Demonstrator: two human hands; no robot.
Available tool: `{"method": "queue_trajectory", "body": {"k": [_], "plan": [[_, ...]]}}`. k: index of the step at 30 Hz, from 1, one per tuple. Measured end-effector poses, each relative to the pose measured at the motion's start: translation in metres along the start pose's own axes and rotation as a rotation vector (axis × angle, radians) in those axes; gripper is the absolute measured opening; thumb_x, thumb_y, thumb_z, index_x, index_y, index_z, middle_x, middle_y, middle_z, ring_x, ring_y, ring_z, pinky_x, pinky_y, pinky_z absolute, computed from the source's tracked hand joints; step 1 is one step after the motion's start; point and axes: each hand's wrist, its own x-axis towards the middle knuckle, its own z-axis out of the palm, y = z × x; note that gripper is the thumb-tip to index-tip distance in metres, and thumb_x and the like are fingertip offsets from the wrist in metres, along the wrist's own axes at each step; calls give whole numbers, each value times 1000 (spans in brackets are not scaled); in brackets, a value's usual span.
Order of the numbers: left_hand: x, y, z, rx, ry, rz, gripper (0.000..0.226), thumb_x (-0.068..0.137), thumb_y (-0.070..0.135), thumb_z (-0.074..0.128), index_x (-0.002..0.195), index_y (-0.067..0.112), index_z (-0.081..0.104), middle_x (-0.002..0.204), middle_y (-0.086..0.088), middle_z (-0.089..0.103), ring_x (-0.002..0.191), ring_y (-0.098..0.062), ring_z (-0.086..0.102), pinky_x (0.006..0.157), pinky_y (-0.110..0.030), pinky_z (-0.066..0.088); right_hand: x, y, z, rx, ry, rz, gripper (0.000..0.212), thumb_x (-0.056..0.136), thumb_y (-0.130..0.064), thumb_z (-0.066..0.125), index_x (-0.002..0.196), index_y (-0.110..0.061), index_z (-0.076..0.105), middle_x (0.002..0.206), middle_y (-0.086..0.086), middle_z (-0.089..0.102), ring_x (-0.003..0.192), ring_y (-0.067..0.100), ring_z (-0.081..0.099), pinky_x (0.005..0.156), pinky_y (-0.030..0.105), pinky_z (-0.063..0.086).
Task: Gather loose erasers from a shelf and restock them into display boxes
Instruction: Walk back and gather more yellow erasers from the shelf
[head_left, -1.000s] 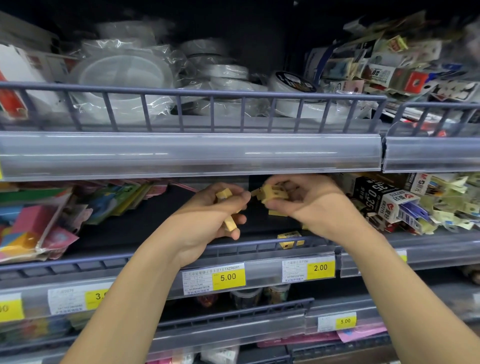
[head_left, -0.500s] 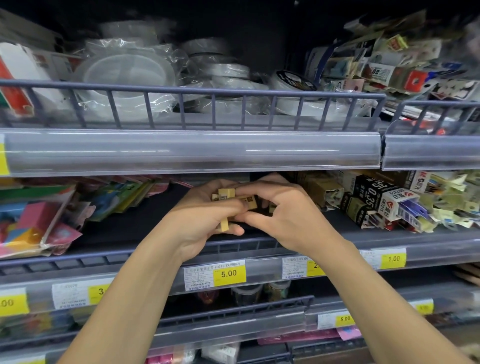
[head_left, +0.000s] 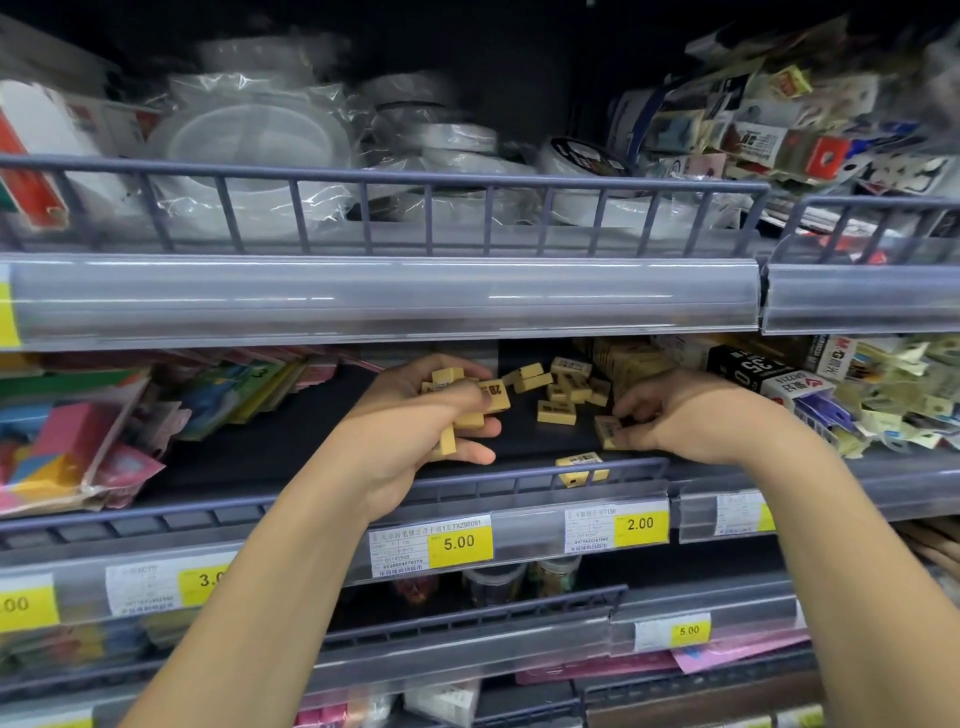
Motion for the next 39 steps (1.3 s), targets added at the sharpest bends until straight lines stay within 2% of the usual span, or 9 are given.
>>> {"method": "queue_trajectory", "body": {"k": [10, 14, 16, 20, 27, 30, 33, 36, 39], "plan": [[-3, 2, 2, -22, -5, -16, 18, 91, -2, 73, 92, 14, 81, 87, -7, 81, 85, -26, 80, 60, -29, 63, 15, -2, 18, 185, 115, -67, 23, 84, -21, 75, 102, -30, 63, 108, -4, 68, 99, 16, 64, 86, 27, 53], [-3, 2, 2, -42, 5, -12, 19, 92, -3, 72, 95, 14, 81, 93, -10, 81, 85, -25, 80, 62, -30, 63, -1, -29, 27, 769, 247, -305, 28, 83, -9, 78, 102, -28, 69, 93, -8, 74, 89, 12, 70, 77, 21, 57], [-2, 2, 2, -59, -10, -6, 18, 91, -2, 73, 99, 13, 80, 93, -8, 81, 86, -25, 80, 63, -29, 64, -8, -48, 32, 957, 246, -427, 29, 81, -5, 80, 103, -22, 72, 90, -3, 75, 85, 16, 71, 78, 27, 60], [-1, 3, 1, -113, -36, 11, 23, 89, 0, 76, 110, 10, 74, 97, -9, 81, 87, -23, 80, 67, -30, 64, -13, -73, 41, 931, 349, -494, 27, 80, -9, 82, 102, -18, 71, 94, 3, 74, 90, 20, 70, 86, 31, 58], [0, 4, 2, -93, -70, 38, 56, 64, 24, 88, 114, 9, 71, 94, -7, 81, 83, -18, 79, 65, -25, 62, -16, -86, 54, 719, 463, -567, 30, 81, -19, 80, 107, -34, 72, 94, -14, 69, 82, 10, 66, 77, 31, 56], [1, 4, 1, -76, -30, 45, 34, 76, 14, 87, 107, 11, 73, 90, -7, 81, 76, -16, 78, 60, -24, 61, -17, -88, 53, 644, 492, -582, 31, 82, -30, 80, 109, -39, 69, 94, -17, 66, 87, 8, 63, 78, 29, 54], [3, 3, 1, -76, -11, 39, 20, 83, 4, 82, 101, 9, 76, 88, -9, 80, 73, -18, 76, 58, -27, 61, -17, -82, 47, 603, 408, -597, 34, 80, -35, 81, 110, -40, 69, 96, -14, 69, 90, 9, 65, 79, 24, 53], [3, 2, 1, -58, -15, 40, 16, 81, 2, 83, 86, 16, 82, 86, -9, 78, 76, -18, 76, 61, -28, 62, -12, -66, 32, 822, 290, -514, 26, 79, -24, 84, 101, -33, 73, 94, -6, 74, 88, 12, 69, 84, 24, 56], [2, 3, 1, -57, -16, 40, 16, 81, 2, 83, 83, 19, 83, 85, -6, 79, 79, -16, 77, 64, -29, 63, 2, -37, 13, 468, 105, -300, 21, 79, -36, 82, 96, -38, 70, 92, -16, 73, 88, 3, 68, 82, 20, 53]]}}
